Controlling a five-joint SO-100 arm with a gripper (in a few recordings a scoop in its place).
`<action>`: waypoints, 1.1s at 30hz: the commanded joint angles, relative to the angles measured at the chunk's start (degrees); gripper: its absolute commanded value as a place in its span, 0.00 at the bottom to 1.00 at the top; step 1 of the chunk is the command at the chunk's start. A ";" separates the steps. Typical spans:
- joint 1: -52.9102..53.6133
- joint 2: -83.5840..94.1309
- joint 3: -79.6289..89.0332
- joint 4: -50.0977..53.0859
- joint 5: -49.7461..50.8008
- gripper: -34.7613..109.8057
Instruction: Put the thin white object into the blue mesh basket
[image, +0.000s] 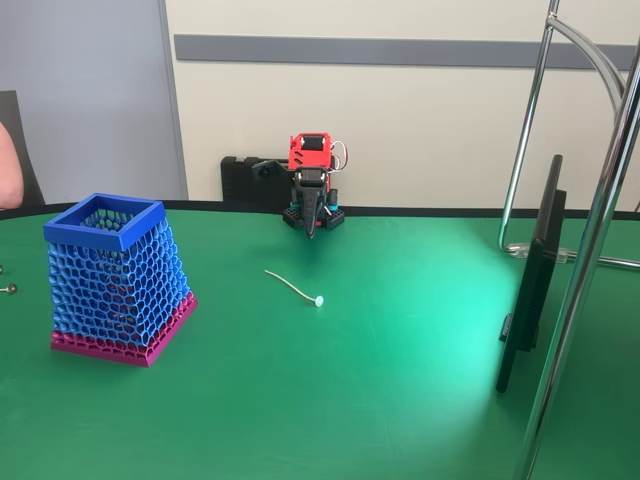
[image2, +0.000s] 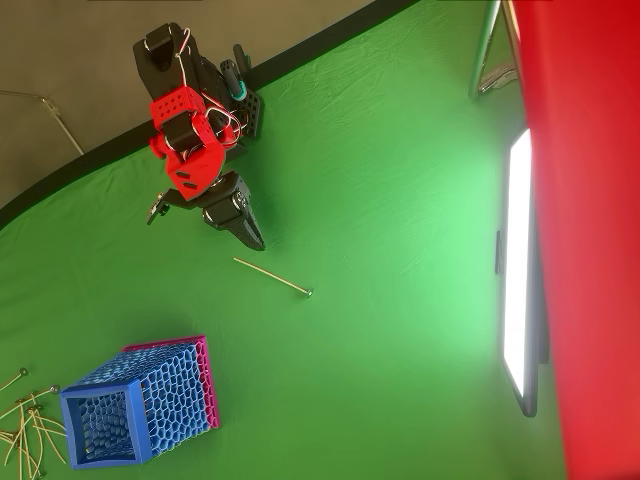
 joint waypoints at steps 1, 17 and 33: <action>-0.88 0.44 0.44 0.09 -0.70 0.25; -0.62 -1.85 0.00 -1.32 0.00 0.25; -1.67 -28.04 -19.07 0.62 8.35 0.25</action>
